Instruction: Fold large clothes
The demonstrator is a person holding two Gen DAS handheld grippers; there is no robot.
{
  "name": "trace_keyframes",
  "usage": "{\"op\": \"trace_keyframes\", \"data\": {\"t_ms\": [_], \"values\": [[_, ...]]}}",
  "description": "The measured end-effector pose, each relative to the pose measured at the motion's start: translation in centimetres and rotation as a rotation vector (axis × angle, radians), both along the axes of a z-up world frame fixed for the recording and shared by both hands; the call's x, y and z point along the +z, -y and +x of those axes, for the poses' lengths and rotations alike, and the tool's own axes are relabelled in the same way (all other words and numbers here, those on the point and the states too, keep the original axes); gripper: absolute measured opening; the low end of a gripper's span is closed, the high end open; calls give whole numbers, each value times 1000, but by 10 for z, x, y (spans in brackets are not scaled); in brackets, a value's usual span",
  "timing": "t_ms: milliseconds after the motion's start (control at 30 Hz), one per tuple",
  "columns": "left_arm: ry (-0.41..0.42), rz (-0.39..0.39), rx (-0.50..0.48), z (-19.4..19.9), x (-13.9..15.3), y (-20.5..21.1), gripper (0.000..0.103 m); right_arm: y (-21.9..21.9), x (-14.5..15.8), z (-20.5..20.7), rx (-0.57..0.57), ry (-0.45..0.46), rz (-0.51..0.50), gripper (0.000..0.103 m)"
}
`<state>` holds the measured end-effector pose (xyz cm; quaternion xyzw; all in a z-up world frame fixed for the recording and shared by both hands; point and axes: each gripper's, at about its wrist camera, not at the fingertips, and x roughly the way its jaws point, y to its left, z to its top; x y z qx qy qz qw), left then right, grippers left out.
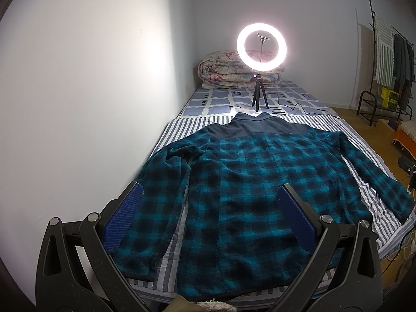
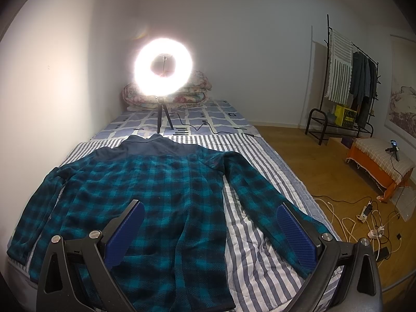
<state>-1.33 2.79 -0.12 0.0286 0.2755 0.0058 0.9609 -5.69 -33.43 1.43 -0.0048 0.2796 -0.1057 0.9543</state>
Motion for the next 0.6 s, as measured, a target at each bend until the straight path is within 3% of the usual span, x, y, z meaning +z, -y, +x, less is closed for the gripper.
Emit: {"op": "trace_keyframes", "data": {"t_ms": [600], "values": [[2, 13, 20, -2, -8, -13, 103, -8, 4, 8, 22, 1, -11, 103]]}}
